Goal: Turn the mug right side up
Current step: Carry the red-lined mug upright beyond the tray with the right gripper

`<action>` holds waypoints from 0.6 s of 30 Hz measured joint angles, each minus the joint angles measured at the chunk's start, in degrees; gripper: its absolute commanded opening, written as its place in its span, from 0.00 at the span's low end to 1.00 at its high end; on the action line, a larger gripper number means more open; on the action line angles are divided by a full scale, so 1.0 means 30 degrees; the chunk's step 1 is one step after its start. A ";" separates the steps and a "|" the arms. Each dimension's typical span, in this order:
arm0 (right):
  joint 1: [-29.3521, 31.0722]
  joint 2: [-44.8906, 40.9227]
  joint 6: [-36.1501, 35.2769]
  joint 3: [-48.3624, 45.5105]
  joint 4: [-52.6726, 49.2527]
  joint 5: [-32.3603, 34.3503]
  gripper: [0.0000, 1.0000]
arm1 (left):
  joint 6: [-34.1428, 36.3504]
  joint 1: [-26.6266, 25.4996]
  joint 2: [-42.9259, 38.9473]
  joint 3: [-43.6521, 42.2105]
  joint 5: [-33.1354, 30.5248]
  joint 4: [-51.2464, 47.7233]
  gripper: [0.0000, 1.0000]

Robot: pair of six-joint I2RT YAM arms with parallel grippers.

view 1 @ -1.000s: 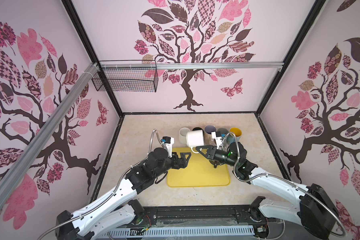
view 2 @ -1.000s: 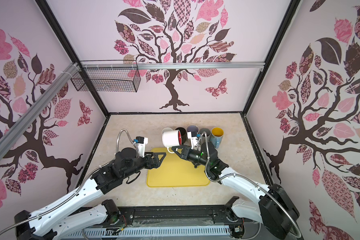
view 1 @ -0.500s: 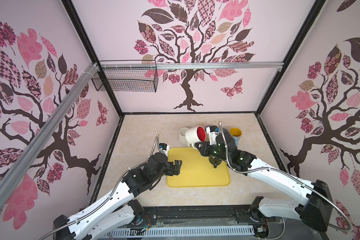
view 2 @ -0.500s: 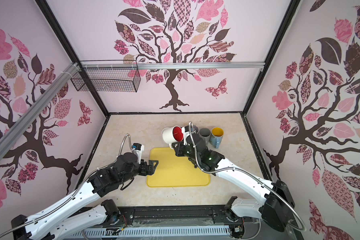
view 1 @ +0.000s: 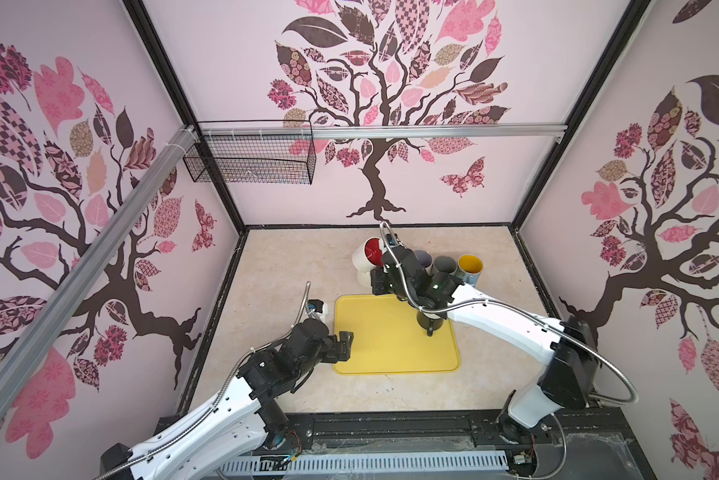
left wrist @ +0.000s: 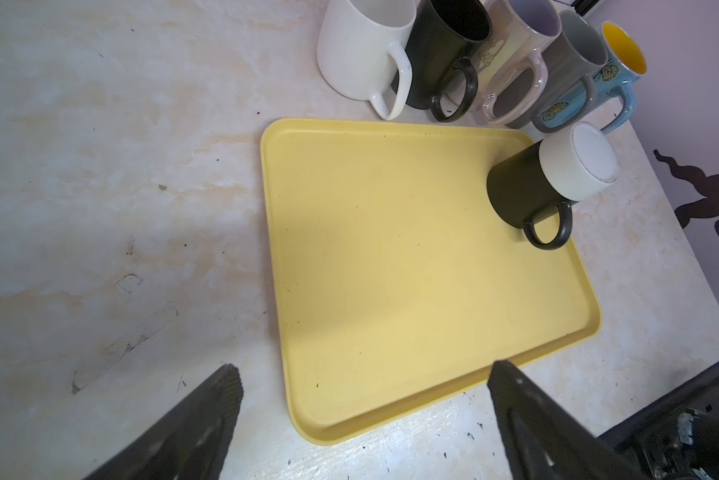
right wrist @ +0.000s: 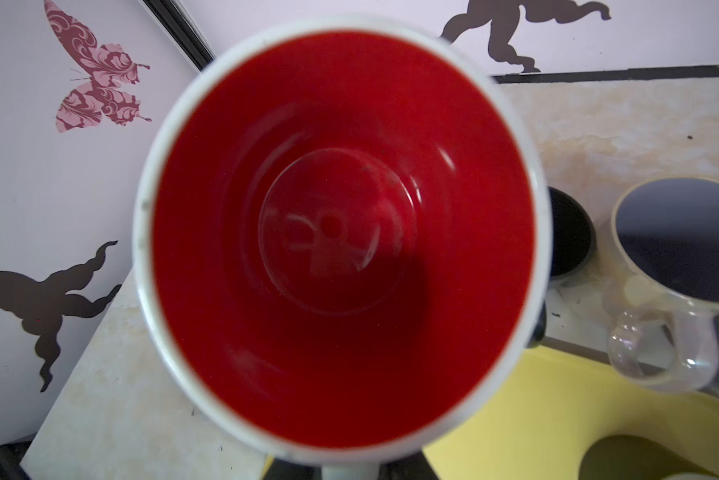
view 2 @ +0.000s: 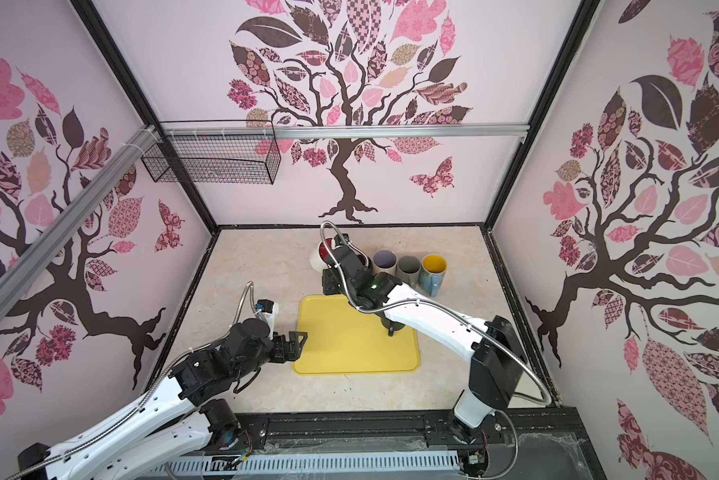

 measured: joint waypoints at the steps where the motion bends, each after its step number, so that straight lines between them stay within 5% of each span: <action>1: 0.0036 0.0576 -0.0168 0.0627 -0.0277 0.0182 0.00 | -0.0073 0.0007 -0.0138 -0.0073 0.0007 -0.0029 0.96; 18: 0.0182 0.8823 -0.1180 0.9573 -0.4466 0.1137 0.00 | -0.0503 0.0015 -0.1617 -0.0714 0.0342 -0.0270 0.97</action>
